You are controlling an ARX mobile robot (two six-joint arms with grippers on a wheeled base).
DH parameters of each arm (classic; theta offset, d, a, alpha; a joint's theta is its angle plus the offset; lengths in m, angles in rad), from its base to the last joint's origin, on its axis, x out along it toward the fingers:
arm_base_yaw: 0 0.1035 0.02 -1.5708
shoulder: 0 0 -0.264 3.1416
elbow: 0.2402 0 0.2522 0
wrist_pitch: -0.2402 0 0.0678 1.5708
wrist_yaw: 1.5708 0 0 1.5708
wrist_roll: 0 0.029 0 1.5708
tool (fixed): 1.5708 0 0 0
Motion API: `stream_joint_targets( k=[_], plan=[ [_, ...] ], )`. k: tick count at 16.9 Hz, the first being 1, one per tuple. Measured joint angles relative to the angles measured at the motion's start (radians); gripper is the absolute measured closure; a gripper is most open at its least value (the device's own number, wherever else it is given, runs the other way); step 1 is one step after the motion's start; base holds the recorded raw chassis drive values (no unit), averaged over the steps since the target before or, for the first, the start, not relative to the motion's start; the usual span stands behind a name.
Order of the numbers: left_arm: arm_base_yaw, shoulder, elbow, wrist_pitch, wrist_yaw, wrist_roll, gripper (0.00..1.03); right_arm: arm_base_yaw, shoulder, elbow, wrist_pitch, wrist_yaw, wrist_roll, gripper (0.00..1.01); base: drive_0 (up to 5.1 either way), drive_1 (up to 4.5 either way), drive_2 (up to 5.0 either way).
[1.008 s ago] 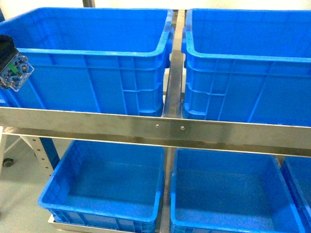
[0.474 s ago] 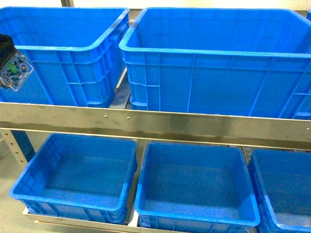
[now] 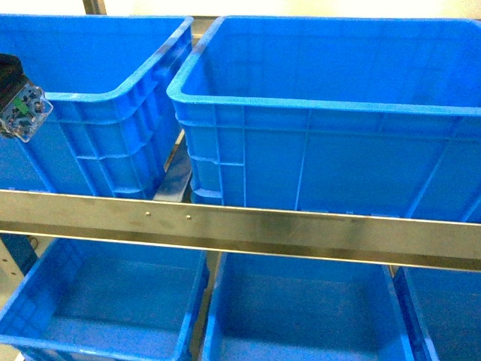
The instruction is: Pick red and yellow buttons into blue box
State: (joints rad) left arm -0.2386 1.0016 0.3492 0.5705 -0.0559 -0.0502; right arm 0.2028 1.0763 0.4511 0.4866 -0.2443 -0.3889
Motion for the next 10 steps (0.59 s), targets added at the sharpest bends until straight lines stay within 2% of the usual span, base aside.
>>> stream_joint_targets(
  k=[10],
  plan=[
    [0.005, 0.002, 0.0, -0.002, -0.004, 0.0, 0.79, 0.0, 0.002, 0.0, 0.0, -0.006, 0.0, 0.72, 0.1, 3.61, -3.5]
  ],
)
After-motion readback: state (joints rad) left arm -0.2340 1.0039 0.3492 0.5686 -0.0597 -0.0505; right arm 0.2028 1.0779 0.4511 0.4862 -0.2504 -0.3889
